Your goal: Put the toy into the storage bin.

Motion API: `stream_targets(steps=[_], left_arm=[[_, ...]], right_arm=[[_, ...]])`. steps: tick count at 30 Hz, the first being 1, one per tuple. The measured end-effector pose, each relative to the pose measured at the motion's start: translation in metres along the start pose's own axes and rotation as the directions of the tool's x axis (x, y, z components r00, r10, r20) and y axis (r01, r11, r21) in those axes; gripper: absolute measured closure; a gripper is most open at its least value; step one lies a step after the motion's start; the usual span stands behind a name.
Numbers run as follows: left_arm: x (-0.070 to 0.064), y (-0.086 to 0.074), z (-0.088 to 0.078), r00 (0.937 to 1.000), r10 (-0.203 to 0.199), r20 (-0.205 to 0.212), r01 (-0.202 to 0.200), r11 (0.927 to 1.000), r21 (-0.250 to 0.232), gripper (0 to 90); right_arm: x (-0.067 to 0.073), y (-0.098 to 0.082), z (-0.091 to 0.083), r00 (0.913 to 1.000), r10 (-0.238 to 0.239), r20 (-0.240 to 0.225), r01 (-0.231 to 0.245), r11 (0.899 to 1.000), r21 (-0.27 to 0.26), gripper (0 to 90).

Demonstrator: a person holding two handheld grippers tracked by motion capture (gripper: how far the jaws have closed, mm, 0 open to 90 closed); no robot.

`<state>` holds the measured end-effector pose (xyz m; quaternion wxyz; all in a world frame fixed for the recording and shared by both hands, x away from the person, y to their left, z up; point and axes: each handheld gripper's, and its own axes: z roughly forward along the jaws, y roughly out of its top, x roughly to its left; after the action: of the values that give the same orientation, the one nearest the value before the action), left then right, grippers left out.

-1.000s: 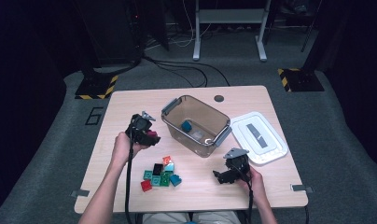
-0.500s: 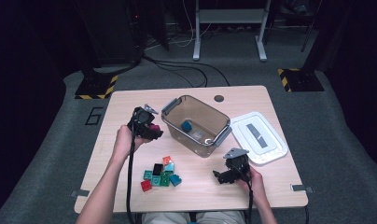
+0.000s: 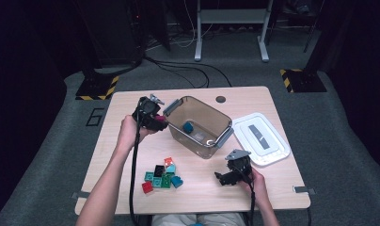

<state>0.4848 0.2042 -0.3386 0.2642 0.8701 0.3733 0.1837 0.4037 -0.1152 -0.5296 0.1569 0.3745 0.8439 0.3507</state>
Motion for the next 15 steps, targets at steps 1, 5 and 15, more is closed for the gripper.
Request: stream_targets(steps=[1,5,15], left_arm=[[0.0,0.003,0.001,1.0,0.007,-0.004,-0.007,1.0,0.001,48.7],[-0.002,0.014,0.006,0.9999,0.011,0.003,-0.011,0.9999,0.003,48.7],[-0.012,0.038,0.025,0.9987,0.045,0.024,-0.046,0.9988,0.017,48.7]], right_arm=[[0.0,0.0,0.0,1.0,-0.003,0.0,0.003,1.0,-0.001,0.0],[0.0,0.0,0.0,1.0,-0.005,0.001,0.005,1.0,0.0,0.0],[0.0,0.0,0.0,1.0,-0.004,0.001,0.004,1.0,0.0,0.0]])
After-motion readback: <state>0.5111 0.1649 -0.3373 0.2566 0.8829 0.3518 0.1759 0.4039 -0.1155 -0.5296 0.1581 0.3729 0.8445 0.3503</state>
